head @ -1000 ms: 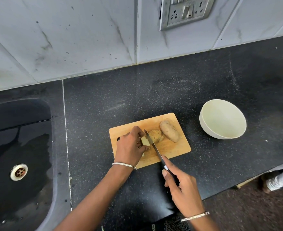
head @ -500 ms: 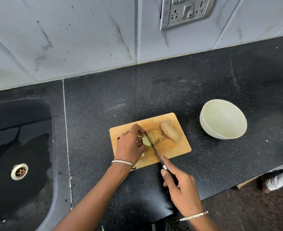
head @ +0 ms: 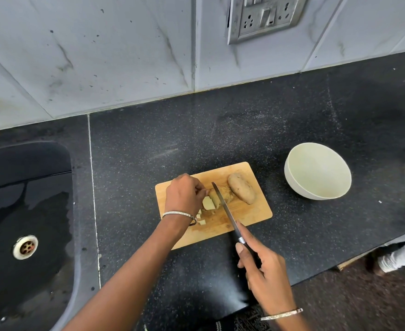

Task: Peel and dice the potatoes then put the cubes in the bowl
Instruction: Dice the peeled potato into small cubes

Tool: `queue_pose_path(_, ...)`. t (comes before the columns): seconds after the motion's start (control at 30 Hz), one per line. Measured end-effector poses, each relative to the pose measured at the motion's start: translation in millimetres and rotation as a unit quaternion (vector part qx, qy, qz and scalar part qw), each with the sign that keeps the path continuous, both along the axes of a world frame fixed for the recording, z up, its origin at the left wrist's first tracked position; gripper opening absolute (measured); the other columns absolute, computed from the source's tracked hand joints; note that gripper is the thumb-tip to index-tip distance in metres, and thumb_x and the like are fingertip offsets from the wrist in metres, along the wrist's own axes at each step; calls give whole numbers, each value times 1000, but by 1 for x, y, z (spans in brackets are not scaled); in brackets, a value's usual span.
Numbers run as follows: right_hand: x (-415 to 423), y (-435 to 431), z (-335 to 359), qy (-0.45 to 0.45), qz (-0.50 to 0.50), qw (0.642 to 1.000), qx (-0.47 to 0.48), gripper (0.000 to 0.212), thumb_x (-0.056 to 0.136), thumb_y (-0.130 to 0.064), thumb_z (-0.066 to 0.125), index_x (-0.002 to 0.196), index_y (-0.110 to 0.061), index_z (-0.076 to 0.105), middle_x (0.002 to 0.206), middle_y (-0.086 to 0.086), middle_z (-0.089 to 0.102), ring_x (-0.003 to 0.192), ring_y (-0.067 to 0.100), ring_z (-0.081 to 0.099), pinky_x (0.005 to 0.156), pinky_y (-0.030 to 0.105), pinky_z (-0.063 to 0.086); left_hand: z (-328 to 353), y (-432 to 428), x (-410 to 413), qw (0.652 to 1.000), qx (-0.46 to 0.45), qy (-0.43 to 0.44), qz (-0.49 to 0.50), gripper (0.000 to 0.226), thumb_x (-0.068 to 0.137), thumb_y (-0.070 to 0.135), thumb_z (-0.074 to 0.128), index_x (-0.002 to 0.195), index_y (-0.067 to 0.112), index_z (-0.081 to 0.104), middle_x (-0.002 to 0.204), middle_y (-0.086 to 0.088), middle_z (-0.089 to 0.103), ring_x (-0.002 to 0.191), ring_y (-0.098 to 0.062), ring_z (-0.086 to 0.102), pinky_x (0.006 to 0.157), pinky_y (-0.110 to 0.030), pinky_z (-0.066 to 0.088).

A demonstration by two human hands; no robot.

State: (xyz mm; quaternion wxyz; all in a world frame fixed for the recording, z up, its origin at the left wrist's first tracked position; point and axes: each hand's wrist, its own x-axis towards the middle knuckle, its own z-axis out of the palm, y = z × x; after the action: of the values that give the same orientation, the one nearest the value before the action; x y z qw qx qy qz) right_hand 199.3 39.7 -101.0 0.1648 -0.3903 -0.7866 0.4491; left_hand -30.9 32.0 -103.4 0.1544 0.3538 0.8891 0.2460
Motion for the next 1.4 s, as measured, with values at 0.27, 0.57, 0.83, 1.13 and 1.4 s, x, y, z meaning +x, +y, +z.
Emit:
queue_pose_path(0.27, 0, -2, -1, -9, 5, 1000, -22, 49, 97, -25, 59, 135, -54, 48, 67, -18, 67, 50, 4, 58, 52, 12, 42, -2, -9, -8, 1000, -18, 3, -5, 10, 86, 23, 69, 84, 17, 76, 79, 3, 64, 66, -12, 53, 54, -20, 38)
queue_pose_path(0.57, -1, -1, 0, -6, 6, 1000, -21, 47, 97, -24, 59, 135, -52, 49, 65, -20, 66, 47, 3, 56, 51, 13, 41, -7, -12, -7, 999, -9, 5, -34, 10, 88, 28, 67, 90, 21, 74, 88, 3, 53, 78, -12, 51, 60, -22, 33)
queue_pose_path(0.83, -3, -4, -3, -21, 21, 1000, 11, 47, 97, -33, 56, 135, -59, 44, 62, -9, 63, 48, 12, 52, 47, 30, 46, -6, -29, 6, 997, 10, -6, -70, 41, 72, 40, 81, 109, 26, 69, 102, 8, 49, 94, -13, 52, 78, -24, 43)
queue_pose_path(1.13, -6, -5, -1, -68, 39, 993, 87, 54, 95, -17, 63, 140, -43, 49, 55, -19, 49, 57, -4, 53, 52, 3, 32, -10, -31, 12, 999, 22, -18, -42, 48, 69, 39, 84, 112, 26, 69, 104, 8, 47, 96, -15, 52, 78, -23, 41)
queue_pose_path(1.4, -4, -4, -12, -51, 41, 994, 89, 53, 98, -32, 55, 140, -58, 37, 65, -2, 64, 62, 8, 61, 63, 31, 52, -10, -31, 14, 998, 15, 5, -55, 47, 71, 42, 81, 113, 25, 68, 106, 6, 49, 99, -17, 51, 80, -23, 39)
